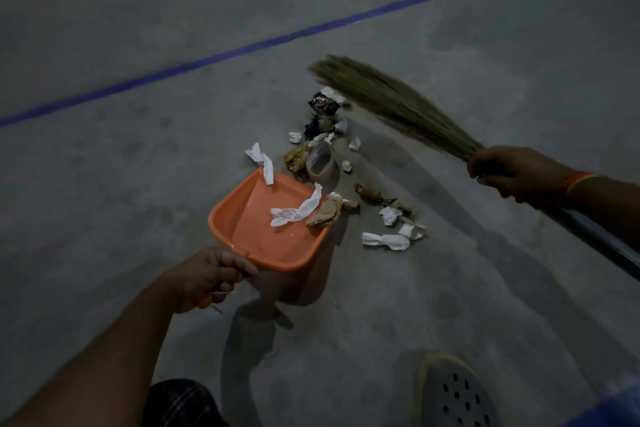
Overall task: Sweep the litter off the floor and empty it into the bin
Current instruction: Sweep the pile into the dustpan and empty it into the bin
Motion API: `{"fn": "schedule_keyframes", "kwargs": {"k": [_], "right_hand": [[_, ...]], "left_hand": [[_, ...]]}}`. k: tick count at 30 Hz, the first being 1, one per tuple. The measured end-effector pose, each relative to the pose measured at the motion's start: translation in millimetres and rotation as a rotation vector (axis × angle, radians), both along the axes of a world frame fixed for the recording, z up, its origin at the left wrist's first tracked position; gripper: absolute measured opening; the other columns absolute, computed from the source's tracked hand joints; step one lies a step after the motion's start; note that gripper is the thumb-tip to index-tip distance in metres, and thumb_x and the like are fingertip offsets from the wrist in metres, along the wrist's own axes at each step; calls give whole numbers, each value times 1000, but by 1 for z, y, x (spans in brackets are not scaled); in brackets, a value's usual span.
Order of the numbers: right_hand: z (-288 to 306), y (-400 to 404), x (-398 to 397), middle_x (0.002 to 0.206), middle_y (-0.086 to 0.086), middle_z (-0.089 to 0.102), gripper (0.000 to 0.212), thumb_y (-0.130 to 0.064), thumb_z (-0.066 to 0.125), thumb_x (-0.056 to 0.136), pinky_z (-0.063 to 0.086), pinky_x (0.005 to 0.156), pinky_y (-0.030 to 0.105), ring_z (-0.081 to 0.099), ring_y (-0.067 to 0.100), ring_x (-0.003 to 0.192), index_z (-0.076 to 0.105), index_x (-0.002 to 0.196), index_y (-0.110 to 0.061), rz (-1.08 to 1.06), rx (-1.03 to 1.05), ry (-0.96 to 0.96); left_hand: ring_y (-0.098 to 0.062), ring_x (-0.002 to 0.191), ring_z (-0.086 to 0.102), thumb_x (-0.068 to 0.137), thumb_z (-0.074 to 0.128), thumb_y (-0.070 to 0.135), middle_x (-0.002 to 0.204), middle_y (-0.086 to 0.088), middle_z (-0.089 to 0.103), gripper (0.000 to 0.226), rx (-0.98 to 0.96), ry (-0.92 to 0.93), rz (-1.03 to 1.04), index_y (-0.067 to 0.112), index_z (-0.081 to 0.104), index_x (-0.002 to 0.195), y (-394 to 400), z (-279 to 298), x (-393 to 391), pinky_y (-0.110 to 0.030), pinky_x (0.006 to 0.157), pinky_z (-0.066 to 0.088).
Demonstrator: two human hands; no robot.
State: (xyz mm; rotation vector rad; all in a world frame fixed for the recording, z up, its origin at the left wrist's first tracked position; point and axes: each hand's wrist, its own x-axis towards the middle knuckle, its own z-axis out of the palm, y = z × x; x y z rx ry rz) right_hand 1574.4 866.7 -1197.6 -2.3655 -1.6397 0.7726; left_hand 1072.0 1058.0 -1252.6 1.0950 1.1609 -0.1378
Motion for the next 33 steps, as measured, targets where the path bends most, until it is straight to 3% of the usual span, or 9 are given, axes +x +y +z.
{"fn": "schedule_keyframes", "kwargs": {"k": [3,9,18,20,23,27,30,33], "right_hand": [[1,27,9,83,-1,63,12,-16,58,97,53,49,30,64,22,63,60,99,-27,-4,-3,-17],[-15,78,32,91,6,66,12,-17,58,97,49,48,28,66,23,65,60,103,-27,19,-55,-44],[-52,114,44,84,6,65,11,-17,59,96,52,51,31,66,25,64,59,100,-27,150,-134,-59],[-58,113,43,83,6,65,11,-15,59,96,50,50,28,66,24,62,59,98,-26,198,-143,-61],[-65,104,34,85,4,66,12,-14,59,95,46,50,21,64,20,60,60,95,-25,269,-135,-46],[-85,81,13,98,1,63,19,-16,65,88,45,67,25,57,9,74,59,94,-33,373,-133,-65],[-92,63,2,96,-4,61,19,-15,65,88,37,60,13,53,-4,69,59,94,-32,370,-100,-32],[-93,46,-1,94,-6,60,19,-16,64,89,36,54,7,54,-5,65,59,95,-32,360,-90,-31]], "left_hand": [[-7,38,39,93,40,-18,56,-3,56,29,3,6,-4,-11,65,104,2,0,0,-13,34,28],[-7,40,40,92,40,-19,66,-7,63,32,-34,7,48,-8,69,100,10,-5,7,-14,34,30],[-5,30,34,93,45,-16,48,-1,54,22,-11,55,9,-12,64,103,17,-8,17,-12,31,26],[-7,32,32,83,59,-5,49,-6,45,19,-15,45,-11,-4,72,96,20,-12,14,-12,34,25],[-10,35,29,74,61,5,53,-5,41,22,4,66,-31,4,76,91,26,-19,6,-12,37,24],[-8,32,32,92,48,-12,47,-5,42,26,0,63,-20,-3,72,94,22,-17,10,-10,35,24],[-4,31,34,94,39,-17,45,1,48,25,-7,40,14,-10,62,100,14,-17,16,-11,32,24],[-4,34,35,95,40,-16,48,1,54,26,-9,13,40,-8,64,99,15,-20,14,-12,33,25]]}}
